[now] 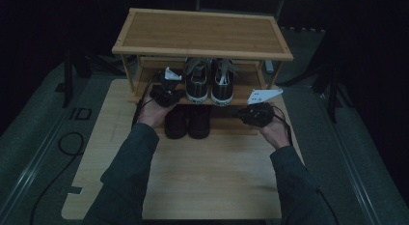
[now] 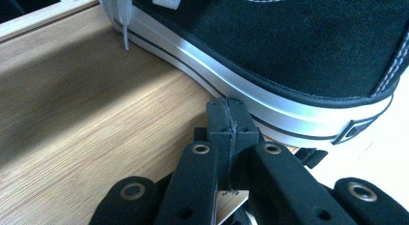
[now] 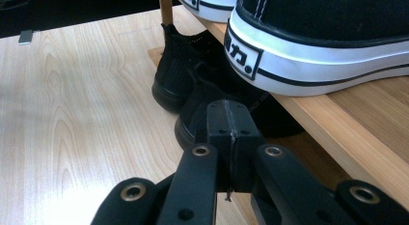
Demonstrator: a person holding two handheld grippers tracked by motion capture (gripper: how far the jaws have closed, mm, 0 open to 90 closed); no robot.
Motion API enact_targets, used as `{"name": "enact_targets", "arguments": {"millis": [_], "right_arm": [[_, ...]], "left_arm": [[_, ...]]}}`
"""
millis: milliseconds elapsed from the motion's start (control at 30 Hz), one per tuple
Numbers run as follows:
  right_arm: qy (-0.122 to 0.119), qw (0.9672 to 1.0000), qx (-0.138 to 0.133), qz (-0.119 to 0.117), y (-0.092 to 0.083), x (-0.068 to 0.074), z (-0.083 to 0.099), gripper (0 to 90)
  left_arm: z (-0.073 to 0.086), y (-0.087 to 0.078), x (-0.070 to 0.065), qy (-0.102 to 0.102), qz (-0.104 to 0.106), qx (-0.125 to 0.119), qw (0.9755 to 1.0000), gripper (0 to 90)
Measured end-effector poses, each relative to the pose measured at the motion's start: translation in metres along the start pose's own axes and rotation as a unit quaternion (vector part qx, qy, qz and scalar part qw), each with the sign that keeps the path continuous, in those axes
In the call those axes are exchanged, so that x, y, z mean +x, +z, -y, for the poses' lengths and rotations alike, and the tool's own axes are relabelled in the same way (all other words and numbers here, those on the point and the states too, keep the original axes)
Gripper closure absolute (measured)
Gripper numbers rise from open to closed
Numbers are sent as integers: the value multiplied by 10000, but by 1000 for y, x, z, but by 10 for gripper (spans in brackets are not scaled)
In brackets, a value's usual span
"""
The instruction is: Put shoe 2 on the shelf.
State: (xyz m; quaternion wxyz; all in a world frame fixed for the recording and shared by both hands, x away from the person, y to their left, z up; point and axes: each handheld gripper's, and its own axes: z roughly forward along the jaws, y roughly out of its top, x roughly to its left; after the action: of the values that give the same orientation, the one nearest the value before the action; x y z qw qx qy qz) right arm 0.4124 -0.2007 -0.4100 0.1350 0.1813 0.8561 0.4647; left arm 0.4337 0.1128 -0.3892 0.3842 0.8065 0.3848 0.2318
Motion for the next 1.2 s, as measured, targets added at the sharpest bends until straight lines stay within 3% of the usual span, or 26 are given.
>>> {"name": "enact_targets", "arguments": {"millis": [433, 867, 1200], "right_arm": [[75, 9999, -70, 69, 1, -1, 4, 900], [148, 9998, 21, 88, -1, -2, 17, 895], [184, 9998, 116, 11, 5, 2, 22, 888]], "left_arm": [[-3, 1, -7, 151, 2, 33, 9999, 900], [2, -6, -1, -24, 60, -176, 9998, 900], [7, -17, 11, -51, -66, -189, 9998, 899]]}}
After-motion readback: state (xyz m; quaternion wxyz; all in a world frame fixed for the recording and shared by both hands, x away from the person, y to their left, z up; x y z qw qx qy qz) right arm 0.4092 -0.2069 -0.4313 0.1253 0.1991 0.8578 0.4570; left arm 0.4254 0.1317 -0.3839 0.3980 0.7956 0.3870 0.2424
